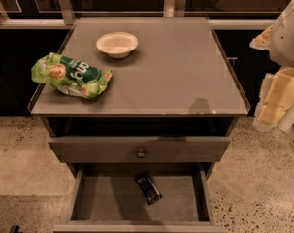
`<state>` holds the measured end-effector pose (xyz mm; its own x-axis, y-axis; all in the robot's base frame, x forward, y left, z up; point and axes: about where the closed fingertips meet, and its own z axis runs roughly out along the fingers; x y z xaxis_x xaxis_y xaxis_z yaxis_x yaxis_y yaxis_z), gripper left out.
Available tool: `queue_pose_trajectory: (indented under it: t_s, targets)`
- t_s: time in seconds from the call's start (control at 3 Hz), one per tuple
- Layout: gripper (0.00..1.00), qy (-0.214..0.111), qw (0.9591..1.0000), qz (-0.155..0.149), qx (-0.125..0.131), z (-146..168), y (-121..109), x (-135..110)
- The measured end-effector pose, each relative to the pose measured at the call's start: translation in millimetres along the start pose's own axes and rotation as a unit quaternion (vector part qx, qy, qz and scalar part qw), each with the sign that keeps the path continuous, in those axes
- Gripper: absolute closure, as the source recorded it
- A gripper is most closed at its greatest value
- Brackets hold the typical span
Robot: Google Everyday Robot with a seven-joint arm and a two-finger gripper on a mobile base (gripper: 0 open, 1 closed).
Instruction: Pick rxbar chocolate from middle drawer and place on counter
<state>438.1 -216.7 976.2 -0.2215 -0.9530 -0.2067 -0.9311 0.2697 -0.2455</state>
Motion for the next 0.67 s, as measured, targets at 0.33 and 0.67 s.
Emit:
queue_pose_trajectory:
  t_s: [0.33, 0.67]
  targets:
    - [0.00, 0.000, 1.0000, 0.000, 0.000, 0.0, 0.0, 0.0]
    - [0.00, -0.011, 0.9999, -0.003, -0.001, 0.2, 1.4, -0.3]
